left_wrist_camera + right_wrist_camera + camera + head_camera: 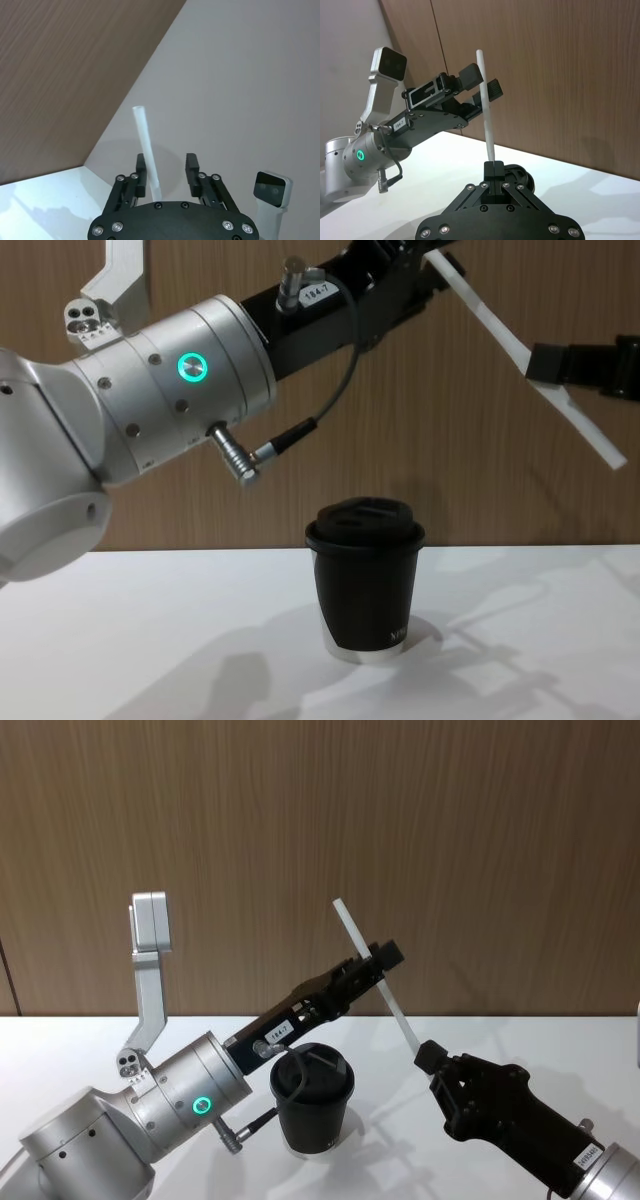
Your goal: Pick up the straw with one hand, pass it to the other hand, and insert it into the cup.
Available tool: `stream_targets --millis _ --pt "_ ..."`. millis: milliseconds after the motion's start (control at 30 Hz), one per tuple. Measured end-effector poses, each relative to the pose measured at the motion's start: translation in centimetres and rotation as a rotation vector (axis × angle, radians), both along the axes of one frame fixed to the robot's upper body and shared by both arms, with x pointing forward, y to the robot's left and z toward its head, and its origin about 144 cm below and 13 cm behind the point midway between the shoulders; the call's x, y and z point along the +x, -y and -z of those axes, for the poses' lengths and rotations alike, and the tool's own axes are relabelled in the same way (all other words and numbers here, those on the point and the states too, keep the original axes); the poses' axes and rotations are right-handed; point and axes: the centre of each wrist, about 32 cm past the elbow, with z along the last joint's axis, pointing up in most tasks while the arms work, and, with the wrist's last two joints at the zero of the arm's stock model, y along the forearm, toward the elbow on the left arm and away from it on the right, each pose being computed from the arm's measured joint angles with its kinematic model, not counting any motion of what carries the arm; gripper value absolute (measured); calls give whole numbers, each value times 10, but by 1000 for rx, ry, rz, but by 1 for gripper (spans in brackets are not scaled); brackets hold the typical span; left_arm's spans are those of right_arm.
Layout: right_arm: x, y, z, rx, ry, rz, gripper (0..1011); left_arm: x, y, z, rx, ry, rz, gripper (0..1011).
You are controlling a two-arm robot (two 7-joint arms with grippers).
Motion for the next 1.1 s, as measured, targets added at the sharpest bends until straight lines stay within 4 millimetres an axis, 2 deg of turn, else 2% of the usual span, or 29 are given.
stream_targets --millis 67,100,233,267,500,900,967,1100 --pt "0 0 0 -1 0 0 0 0 0 0 -2 3 -1 455" --pt "0 0 0 -2 1 -1 0 -1 1 -1 -4 5 -1 395" --pt "0 0 -1 -9 3 -1 0 -1 2 -2 -8 10 -4 300" --pt "0 0 -1 -10 4 0 0 -2 2 -2 -9 11 -4 234" --pt "0 -1 -2 -19 6 2 0 -3 3 -3 -11 16 -9 55" --pt "0 -1 -2 -26 9 2 0 -4 3 -4 -8 27 -13 8" --pt "0 -1 -2 -27 10 3 14 -4 3 -5 -9 30 -13 8" --pt "0 -1 -2 -27 13 3 121 -4 3 -5 -10 37 -11 7"
